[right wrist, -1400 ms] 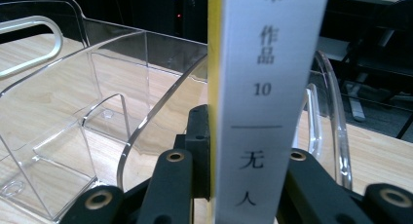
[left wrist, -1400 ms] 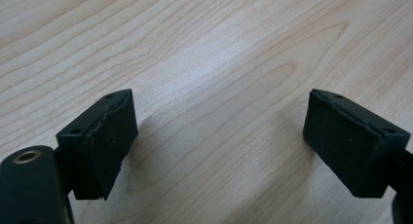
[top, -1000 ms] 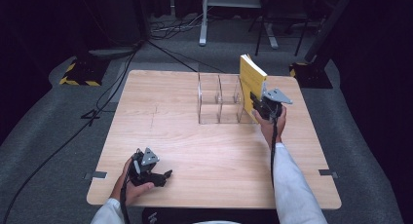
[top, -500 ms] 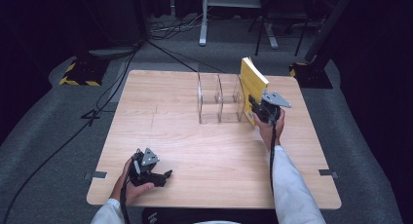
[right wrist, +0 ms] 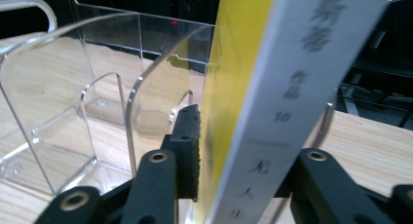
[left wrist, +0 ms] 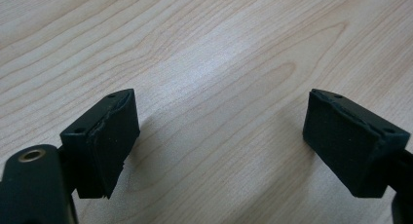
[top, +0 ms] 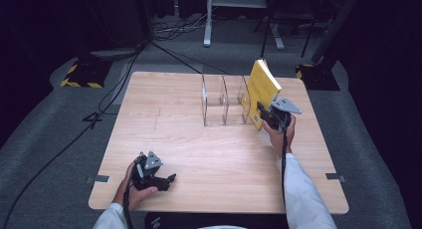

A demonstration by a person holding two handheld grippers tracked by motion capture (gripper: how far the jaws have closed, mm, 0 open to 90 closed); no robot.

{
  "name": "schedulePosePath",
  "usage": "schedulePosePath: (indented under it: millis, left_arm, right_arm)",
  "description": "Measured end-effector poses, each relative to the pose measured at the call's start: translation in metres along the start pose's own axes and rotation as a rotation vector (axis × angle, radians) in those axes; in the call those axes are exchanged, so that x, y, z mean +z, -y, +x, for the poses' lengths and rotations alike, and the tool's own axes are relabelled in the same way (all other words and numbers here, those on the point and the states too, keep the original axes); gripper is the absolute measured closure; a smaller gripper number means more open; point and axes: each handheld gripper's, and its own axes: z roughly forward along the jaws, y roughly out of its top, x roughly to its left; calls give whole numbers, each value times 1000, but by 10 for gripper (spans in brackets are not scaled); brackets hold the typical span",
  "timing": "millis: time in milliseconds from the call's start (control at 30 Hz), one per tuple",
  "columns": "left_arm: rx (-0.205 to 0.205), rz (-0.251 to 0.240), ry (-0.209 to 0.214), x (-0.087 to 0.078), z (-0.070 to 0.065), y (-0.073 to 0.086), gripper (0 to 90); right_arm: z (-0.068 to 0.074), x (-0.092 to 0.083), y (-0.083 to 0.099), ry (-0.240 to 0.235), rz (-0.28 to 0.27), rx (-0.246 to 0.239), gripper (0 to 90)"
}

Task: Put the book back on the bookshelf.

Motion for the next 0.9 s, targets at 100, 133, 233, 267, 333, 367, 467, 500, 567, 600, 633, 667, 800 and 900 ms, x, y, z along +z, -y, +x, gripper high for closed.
schedulePosePath:
  millis: [100, 133, 233, 267, 333, 367, 467, 500, 567, 600, 633, 667, 800, 900]
  left_arm:
    - [4, 0, -2, 0, 0, 0, 139]
    - [4, 1, -2, 0, 0, 0, 139]
    - [3, 0, -2, 0, 0, 0, 139]
    - [4, 0, -2, 0, 0, 0, 139]
    - [5, 2, -2, 0, 0, 0, 139]
    - [2, 0, -1, 0, 0, 0, 139]
    - [0, 0, -1, 0, 0, 0, 139]
    - [5, 2, -2, 0, 0, 0, 139]
    - [4, 1, -2, 0, 0, 0, 139]
    - [6, 1, -4, 0, 0, 0, 139]
    - [6, 1, -4, 0, 0, 0, 139]
    - [6, 2, -4, 0, 0, 0, 139]
    - [6, 2, -4, 0, 0, 0, 139]
    - [2, 0, 1, 0, 0, 0, 138]
  right_arm:
    - [-1, -3, 1, -8, 7, -11, 638]
    - [-1, -5, 1, -10, 12, -15, 626]
    - [0, -8, 1, -17, 15, -33, 591]
    - [1, -10, 1, -15, 20, -38, 582]
    - [2, -12, 1, -20, 24, -44, 555]
    - [2, -14, 0, -22, 27, -48, 543]
    - [0, -18, 1, -28, 29, -45, 526]
    - [-1, -21, 1, -31, 32, -37, 502]
    - [-2, -22, 1, -31, 36, -35, 494]
    - [-5, -25, 2, -39, 46, -31, 483]
    - [-5, -25, 2, -44, 48, -32, 477]
    - [-6, -27, 2, -39, 53, -39, 476]
    - [-9, -31, 2, -51, 64, -40, 455]
    - [-10, -35, 1, -60, 71, -46, 447]
